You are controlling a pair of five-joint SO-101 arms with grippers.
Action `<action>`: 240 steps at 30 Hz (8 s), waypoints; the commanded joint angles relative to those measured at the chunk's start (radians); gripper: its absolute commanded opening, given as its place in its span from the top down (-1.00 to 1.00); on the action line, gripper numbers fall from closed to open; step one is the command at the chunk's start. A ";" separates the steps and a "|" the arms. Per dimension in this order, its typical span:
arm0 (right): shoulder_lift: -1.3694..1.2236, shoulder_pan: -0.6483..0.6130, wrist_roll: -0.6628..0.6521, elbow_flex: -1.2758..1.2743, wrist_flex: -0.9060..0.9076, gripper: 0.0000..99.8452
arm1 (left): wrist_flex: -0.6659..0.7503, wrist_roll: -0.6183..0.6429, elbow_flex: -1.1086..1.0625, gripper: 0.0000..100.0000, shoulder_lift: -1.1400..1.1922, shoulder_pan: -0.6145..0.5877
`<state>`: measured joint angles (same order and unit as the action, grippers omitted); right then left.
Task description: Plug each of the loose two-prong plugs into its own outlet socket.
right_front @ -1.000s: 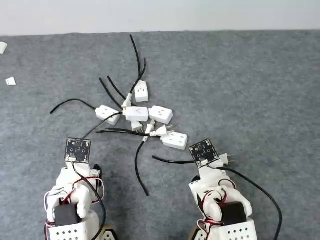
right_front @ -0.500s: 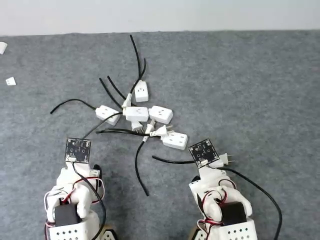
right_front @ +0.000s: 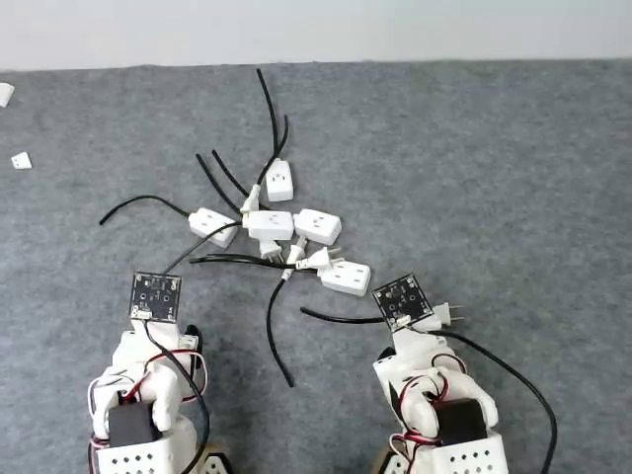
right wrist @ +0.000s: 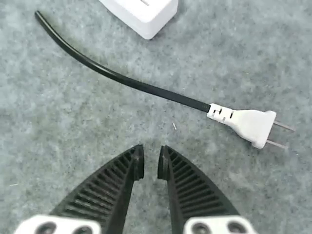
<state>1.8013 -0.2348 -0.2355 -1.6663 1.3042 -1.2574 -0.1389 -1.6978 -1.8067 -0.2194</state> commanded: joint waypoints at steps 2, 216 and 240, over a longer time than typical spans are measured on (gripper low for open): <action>0.015 0.007 -0.005 -0.017 0.005 0.87 | -0.009 0.008 0.015 0.73 -0.018 0.006; -1.461 0.156 0.086 0.704 -0.641 0.87 | 0.575 -0.083 0.883 0.41 1.338 0.077; -1.465 0.160 0.075 0.703 -0.662 0.87 | 0.281 -0.678 1.543 0.47 2.010 0.057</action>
<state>0.3330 -0.0875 -0.1603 -0.9851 0.6567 -0.9413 -0.6191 -0.2018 0.2110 -0.1688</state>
